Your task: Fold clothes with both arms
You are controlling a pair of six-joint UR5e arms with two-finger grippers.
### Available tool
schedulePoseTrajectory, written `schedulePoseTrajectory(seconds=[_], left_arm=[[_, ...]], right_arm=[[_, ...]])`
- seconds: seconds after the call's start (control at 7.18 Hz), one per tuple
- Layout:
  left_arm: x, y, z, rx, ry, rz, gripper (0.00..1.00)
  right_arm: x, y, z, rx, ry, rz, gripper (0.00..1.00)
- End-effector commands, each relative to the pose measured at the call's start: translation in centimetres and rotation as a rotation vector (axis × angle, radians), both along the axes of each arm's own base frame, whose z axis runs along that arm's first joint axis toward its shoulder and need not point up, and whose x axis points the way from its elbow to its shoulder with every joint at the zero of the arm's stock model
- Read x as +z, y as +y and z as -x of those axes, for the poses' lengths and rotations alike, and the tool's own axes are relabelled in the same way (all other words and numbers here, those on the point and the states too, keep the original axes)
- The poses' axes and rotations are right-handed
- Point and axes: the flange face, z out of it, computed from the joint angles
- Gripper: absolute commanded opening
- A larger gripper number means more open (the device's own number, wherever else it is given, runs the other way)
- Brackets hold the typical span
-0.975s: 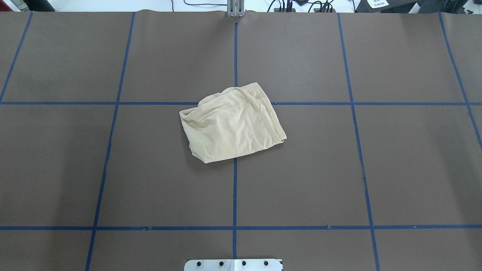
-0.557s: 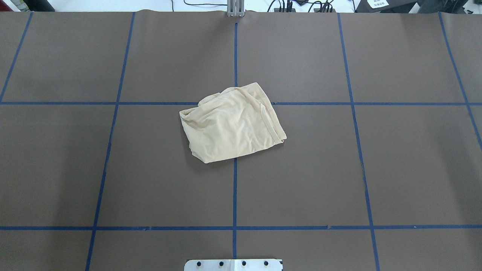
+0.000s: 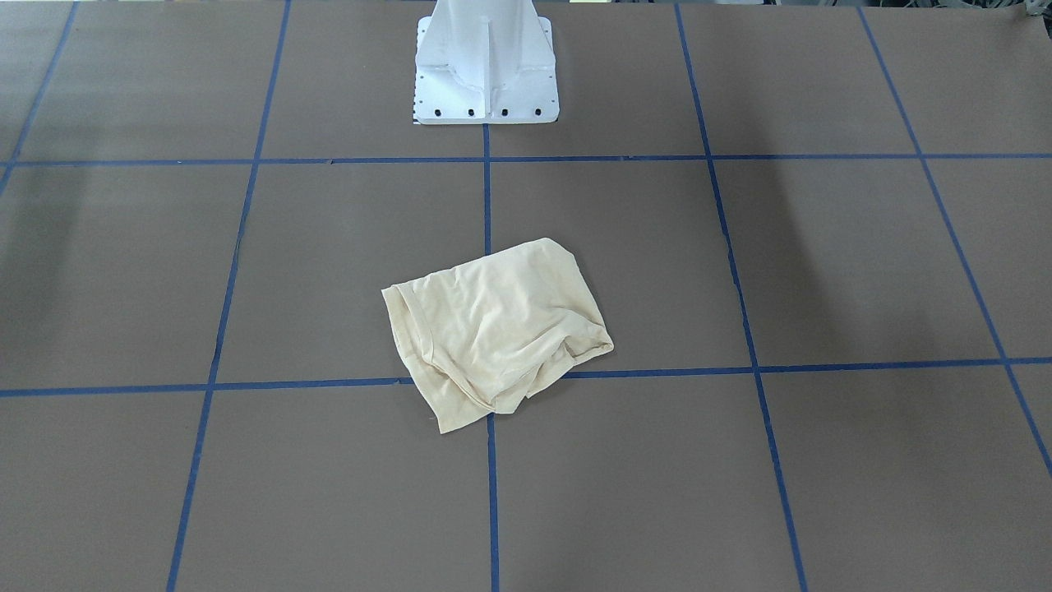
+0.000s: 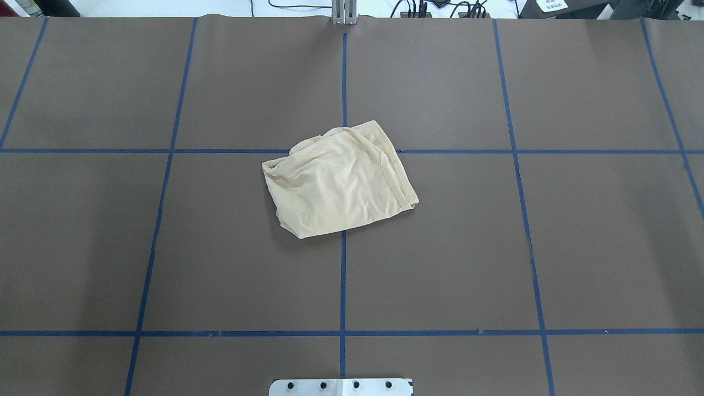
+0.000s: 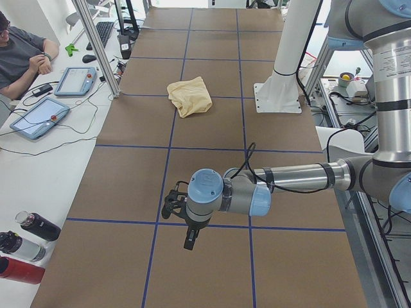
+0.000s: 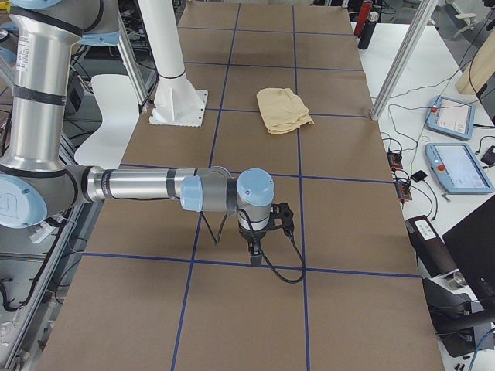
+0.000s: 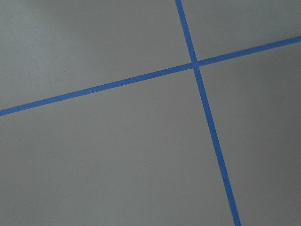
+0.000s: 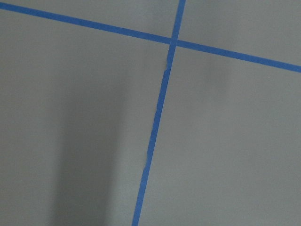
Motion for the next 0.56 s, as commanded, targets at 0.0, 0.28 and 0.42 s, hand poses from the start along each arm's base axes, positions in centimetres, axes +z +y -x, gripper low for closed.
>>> schedulePoseTrajectory(seconds=[0.0,0.28,0.42], left_arm=[[-0.34,-0.12,-0.07,0.002,0.002,-0.008,1.00],[-0.90,-0.49,-0.04,0.002,0.001,-0.020,1.00],[-1.15,-0.66,-0.03,0.002,-0.001,-0.038,1.00]], right_arm=[[-0.05,0.06,-0.01,-0.008,0.001,-0.008,1.00],[0.01,0.40,-0.04,-0.009,-0.003,-0.007,1.00],[0.19,0.55,-0.03,-0.010,-0.005,-0.003,1.00]])
